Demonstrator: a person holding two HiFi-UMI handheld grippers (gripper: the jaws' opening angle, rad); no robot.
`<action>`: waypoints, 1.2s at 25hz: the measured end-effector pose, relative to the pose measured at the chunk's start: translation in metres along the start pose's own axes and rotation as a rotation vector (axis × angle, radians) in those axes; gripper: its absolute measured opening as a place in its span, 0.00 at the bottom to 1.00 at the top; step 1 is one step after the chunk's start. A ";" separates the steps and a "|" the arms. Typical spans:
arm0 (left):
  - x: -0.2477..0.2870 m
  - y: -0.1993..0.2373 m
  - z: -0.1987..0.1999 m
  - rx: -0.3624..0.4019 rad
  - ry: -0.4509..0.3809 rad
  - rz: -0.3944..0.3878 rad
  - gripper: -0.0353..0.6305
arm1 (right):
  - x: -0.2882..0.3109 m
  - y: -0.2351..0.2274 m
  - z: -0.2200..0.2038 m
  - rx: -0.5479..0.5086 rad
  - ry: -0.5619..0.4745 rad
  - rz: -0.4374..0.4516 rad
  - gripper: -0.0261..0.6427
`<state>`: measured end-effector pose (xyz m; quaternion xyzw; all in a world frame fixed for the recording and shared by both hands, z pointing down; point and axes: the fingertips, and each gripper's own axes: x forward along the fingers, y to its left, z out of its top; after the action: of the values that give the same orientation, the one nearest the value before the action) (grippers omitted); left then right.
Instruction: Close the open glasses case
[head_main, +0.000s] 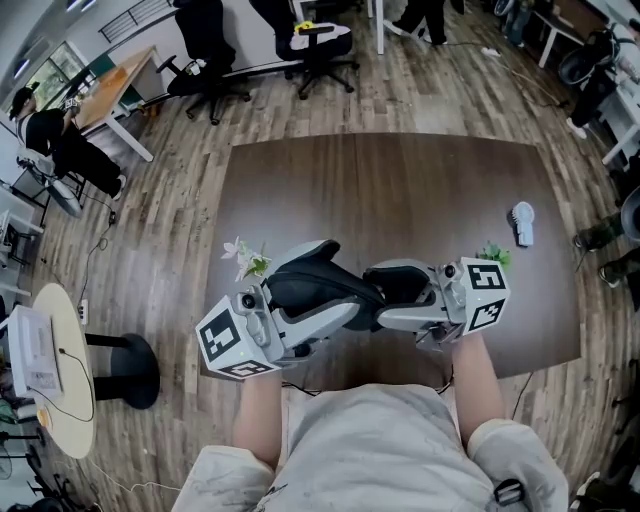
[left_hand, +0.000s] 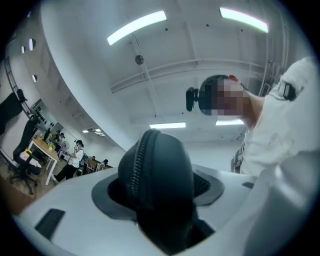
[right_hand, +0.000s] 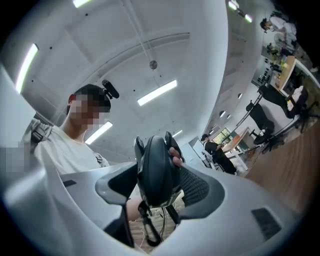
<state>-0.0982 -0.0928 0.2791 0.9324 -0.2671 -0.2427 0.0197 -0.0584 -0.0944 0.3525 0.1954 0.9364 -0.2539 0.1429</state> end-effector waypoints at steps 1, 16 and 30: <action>-0.003 0.002 0.008 -0.026 -0.040 -0.001 0.48 | -0.001 0.001 0.002 0.016 -0.025 -0.003 0.42; 0.000 0.010 0.043 -0.043 -0.157 -0.004 0.47 | -0.002 0.018 -0.004 -0.054 0.027 -0.094 0.15; -0.001 0.008 0.042 -0.044 -0.170 0.023 0.46 | 0.006 0.012 -0.024 -0.005 0.053 -0.099 0.10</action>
<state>-0.1223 -0.0953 0.2441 0.9047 -0.2729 -0.3266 0.0201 -0.0621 -0.0702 0.3649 0.1552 0.9490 -0.2532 0.1060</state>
